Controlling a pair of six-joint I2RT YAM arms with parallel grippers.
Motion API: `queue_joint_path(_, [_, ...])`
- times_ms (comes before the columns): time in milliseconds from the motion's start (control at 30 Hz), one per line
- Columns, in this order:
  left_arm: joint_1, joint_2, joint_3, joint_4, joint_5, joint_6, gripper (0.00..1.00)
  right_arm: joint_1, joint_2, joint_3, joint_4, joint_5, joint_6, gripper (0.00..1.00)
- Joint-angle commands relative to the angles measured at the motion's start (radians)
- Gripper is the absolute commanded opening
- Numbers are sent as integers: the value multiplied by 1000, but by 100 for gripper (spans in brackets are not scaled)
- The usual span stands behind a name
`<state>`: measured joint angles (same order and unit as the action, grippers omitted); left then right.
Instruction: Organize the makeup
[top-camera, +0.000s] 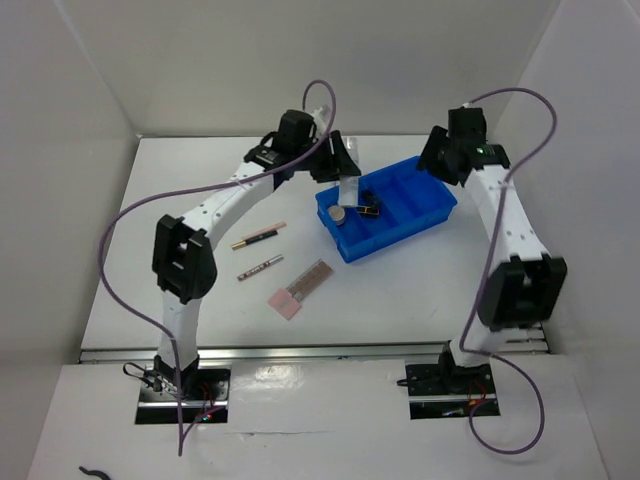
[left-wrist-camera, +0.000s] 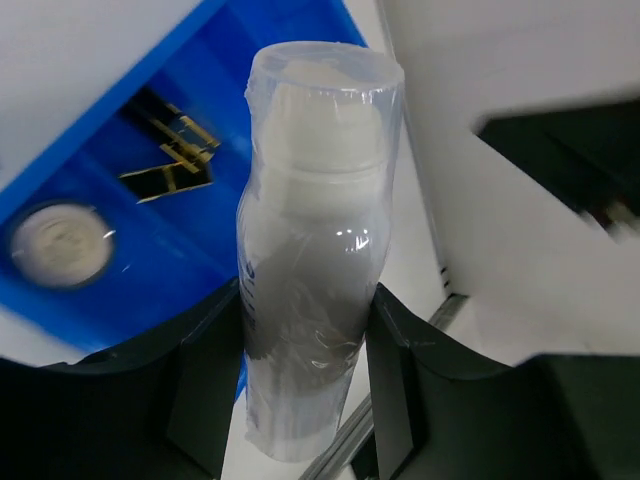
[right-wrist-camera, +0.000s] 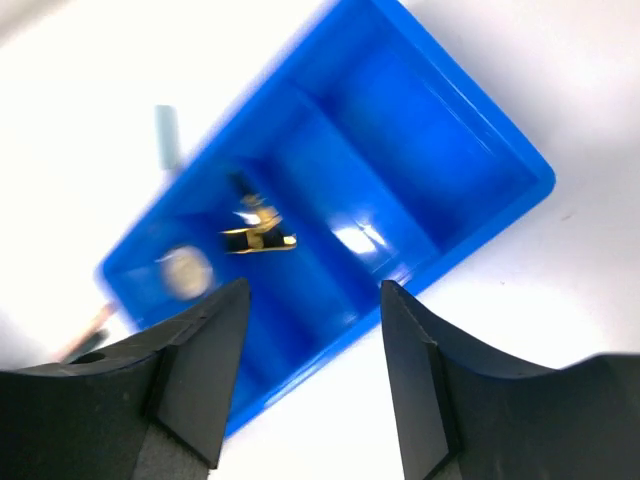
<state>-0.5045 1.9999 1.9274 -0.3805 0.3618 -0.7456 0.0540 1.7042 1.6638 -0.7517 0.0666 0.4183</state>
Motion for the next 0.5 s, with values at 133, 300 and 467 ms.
queue_joint_path(133, [-60, 226, 159, 455, 97, -349, 0, 23, -441, -220, 111, -54, 8, 65])
queue_joint_path(300, [-109, 364, 248, 564, -4, -426, 0, 23, -610, -260, 61, -8, 30, 65])
queue_joint_path(467, [-141, 473, 333, 646, -107, -457, 0, 23, -687, -271, 19, 41, 20, 65])
